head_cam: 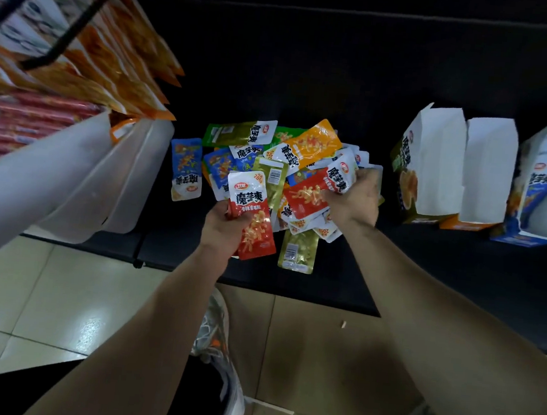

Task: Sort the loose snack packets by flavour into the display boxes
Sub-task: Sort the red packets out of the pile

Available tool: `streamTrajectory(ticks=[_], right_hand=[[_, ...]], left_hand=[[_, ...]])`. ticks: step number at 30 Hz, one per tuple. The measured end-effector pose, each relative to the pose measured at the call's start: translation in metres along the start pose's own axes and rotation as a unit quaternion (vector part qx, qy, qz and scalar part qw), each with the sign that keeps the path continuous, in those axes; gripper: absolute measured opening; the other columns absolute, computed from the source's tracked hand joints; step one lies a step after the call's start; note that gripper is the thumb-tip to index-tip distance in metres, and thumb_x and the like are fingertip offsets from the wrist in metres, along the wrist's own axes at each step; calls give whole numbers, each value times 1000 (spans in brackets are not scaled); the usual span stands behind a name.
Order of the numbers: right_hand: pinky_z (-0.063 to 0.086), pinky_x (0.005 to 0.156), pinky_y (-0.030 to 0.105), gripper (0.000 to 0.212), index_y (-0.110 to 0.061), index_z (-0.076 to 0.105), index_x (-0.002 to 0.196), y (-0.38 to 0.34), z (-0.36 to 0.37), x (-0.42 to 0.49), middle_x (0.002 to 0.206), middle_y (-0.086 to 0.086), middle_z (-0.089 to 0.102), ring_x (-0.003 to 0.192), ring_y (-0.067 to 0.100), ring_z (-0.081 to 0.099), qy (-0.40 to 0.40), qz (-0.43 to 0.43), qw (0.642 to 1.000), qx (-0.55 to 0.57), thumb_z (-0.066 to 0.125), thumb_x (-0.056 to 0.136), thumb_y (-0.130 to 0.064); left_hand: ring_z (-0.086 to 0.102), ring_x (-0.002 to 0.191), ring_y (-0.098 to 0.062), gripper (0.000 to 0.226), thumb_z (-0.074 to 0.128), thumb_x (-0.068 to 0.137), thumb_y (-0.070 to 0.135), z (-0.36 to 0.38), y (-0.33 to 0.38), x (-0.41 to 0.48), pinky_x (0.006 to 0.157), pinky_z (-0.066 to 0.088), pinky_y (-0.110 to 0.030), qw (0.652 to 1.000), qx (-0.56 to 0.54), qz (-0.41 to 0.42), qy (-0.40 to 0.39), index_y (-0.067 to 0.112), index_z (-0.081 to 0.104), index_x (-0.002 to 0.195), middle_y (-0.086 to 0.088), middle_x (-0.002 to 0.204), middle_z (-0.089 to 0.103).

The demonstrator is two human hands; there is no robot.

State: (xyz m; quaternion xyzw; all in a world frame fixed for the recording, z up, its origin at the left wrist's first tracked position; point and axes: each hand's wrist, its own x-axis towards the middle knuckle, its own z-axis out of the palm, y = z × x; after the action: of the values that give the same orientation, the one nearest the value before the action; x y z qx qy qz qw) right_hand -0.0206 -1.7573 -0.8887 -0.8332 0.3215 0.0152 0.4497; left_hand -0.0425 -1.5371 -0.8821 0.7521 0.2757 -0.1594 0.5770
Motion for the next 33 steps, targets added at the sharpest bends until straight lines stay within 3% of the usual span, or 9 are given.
streamTrajectory(ticks=[5,8,12,16,19,22,25,30,33], right_hand=[[55,58,24,41,-15,57,109,1,-41,7,96,-5,67,85,13,67,-61,20,990,122,85,79,-13],[61,63,27,27,-15,62,99,4,-68,0,95,1,72,89,19,72,-121,15,973,194,81,82,-5],[60,67,29,29,-21,63,95,3,-96,-18,94,-1,76,88,13,73,-226,-29,965,132,85,79,-11],[57,67,28,37,-15,66,110,2,-89,-34,100,-5,77,94,13,72,-311,-29,948,63,86,78,-14],[52,63,25,49,-15,64,116,1,-74,-41,105,-5,75,91,8,69,-310,-16,949,47,88,74,-10],[49,53,14,55,-12,59,119,0,-63,-48,103,-4,74,77,-2,69,-296,2,953,71,88,72,-5],[44,46,7,52,-8,56,122,5,-61,-54,105,0,72,65,-11,66,-279,21,951,129,80,78,4],[46,48,9,52,-12,58,125,13,-65,-58,112,4,73,73,-4,68,-261,38,950,166,78,80,6],[48,56,19,53,-19,58,125,13,-62,-60,109,-1,73,83,2,68,-267,38,949,165,80,80,-1]], left_hand=[[68,99,-23,25,67,93,14,8,4,-10,86,54,-36,1000,-3,10,-16,14,63,118,-2,108,70],[69,98,-20,25,68,92,15,14,7,-17,85,54,-36,999,-4,21,-36,17,65,117,1,105,72],[70,93,-19,19,68,92,12,28,11,-31,75,55,-29,996,0,44,-75,19,66,110,1,100,73],[65,79,-8,14,63,96,12,42,17,-51,59,50,-15,992,-13,43,-119,24,63,103,13,85,66],[71,86,-15,10,59,99,20,47,14,-56,70,56,-28,989,-32,24,-143,27,66,99,6,91,73],[69,84,-11,7,56,101,26,48,10,-56,67,54,-27,989,-26,42,-141,25,62,102,8,92,70],[71,83,-6,18,67,94,20,44,7,-57,67,56,-25,989,-30,71,-127,18,61,111,7,95,72],[70,78,3,30,75,88,17,47,5,-57,63,56,-18,990,-26,79,-115,19,59,113,10,94,72],[68,78,4,28,71,91,19,49,2,-55,60,54,-14,990,-14,81,-117,18,57,116,10,96,70]])
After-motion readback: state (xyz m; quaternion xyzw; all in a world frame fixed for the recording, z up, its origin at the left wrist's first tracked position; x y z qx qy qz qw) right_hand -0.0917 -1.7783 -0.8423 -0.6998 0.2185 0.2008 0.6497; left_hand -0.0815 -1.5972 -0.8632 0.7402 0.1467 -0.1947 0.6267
